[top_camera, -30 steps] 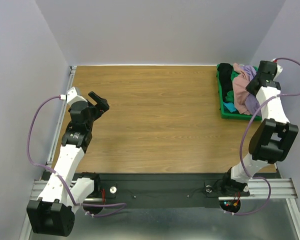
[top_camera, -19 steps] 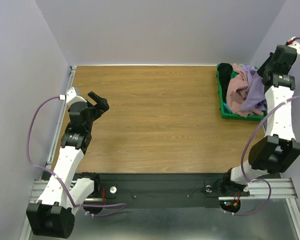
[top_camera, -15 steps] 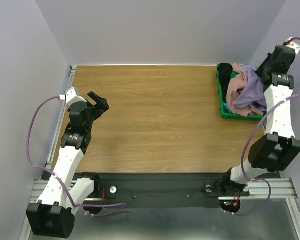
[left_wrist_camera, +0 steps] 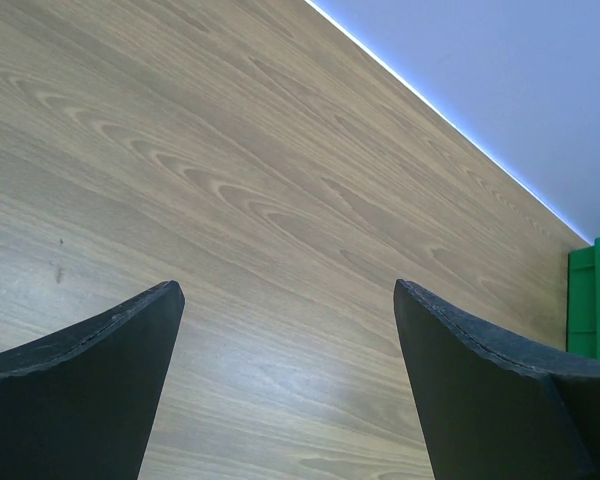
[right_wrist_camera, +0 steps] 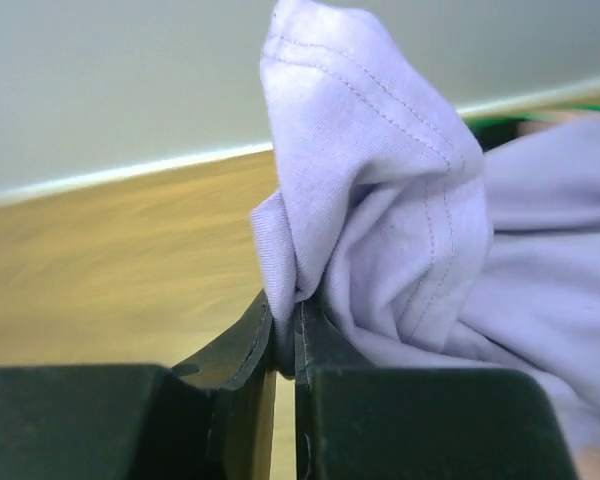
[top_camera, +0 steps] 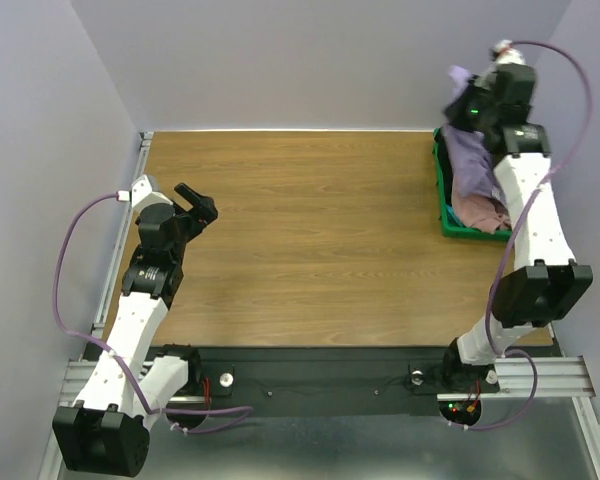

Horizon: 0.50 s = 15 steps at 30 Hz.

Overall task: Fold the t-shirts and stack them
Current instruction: Grab the tshirt from the pile, then move the tshirt to the center of the board

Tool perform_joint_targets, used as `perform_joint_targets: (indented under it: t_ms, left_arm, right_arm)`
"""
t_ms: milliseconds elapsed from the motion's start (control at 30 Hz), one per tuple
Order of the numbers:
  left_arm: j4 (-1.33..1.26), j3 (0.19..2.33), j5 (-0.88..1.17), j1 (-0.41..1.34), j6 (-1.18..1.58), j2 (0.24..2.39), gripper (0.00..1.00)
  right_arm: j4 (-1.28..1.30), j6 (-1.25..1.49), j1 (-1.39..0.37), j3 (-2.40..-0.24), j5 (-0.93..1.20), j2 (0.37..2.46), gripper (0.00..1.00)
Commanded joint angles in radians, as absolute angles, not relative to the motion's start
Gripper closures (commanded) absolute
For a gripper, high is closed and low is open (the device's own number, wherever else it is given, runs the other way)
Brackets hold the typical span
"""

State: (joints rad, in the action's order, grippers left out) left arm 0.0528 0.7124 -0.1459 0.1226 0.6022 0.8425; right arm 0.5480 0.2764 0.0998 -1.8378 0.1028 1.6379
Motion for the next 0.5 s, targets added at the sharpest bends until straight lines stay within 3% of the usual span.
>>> perform_joint_targets:
  t_ms: [0, 200, 300, 433, 467]
  left_arm:
    - [0.041, 0.752, -0.137, 0.118, 0.617, 0.815, 0.01]
    - [0.121, 0.793, -0.19, 0.118, 0.653, 0.755, 0.01]
    - [0.162, 0.805, -0.235, 0.118, 0.684, 0.709, 0.01]
    - [0.189, 0.804, -0.294, 0.118, 0.709, 0.646, 0.01]
    - [0.211, 0.804, -0.307, 0.118, 0.728, 0.637, 0.01]
  right_arm:
    - [0.491, 0.267, -0.236, -1.982, 0.218, 1.604, 0.99]
    - [0.491, 0.307, -0.498, -2.297, 0.386, 1.742, 1.0]
    - [0.491, 0.354, -0.525, -2.377, 0.416, 1.804, 1.0]
    - [0.489, 0.396, -0.525, -2.3, 0.28, 1.761, 1.0]
    - [0.489, 0.4, -0.525, -2.186, 0.226, 1.705, 1.0]
